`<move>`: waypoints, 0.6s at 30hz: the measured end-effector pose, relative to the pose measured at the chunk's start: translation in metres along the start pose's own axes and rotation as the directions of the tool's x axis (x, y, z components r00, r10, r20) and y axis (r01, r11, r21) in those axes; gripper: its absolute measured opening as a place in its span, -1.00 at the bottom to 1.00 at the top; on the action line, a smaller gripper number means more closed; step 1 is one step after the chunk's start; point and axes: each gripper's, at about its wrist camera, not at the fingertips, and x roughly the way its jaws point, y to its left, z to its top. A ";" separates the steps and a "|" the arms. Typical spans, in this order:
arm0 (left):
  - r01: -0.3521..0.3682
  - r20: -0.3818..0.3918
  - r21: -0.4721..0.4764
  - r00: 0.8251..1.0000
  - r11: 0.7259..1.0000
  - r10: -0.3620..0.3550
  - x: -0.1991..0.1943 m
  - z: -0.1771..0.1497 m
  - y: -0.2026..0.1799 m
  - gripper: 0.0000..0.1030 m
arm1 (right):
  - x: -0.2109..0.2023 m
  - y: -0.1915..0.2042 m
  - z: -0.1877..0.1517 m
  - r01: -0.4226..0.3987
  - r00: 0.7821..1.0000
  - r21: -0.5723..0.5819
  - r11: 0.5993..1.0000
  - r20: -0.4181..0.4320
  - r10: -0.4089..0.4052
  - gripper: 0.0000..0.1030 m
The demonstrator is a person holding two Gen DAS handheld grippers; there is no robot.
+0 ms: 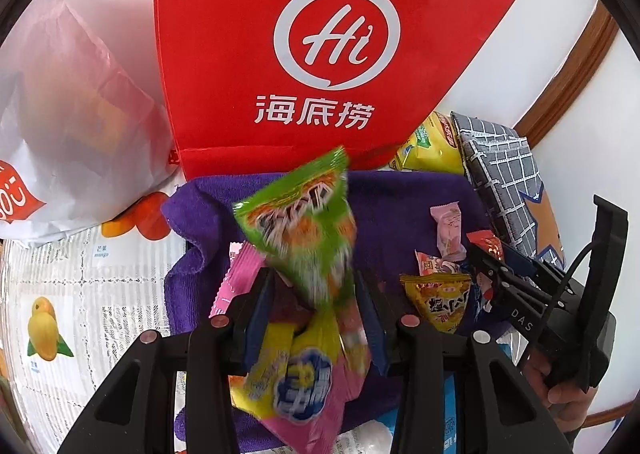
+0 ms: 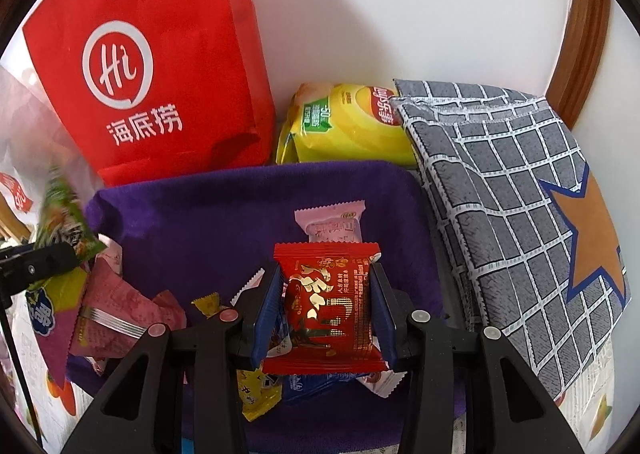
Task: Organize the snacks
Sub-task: 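Drop the green bag and red packet onto the towel by opening both grippers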
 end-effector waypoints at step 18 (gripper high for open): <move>0.012 -0.019 0.010 1.000 1.000 -0.012 -0.002 0.001 -0.002 -0.18 | -0.015 0.004 -0.004 -0.008 1.000 -0.024 1.000 0.009 0.008 0.06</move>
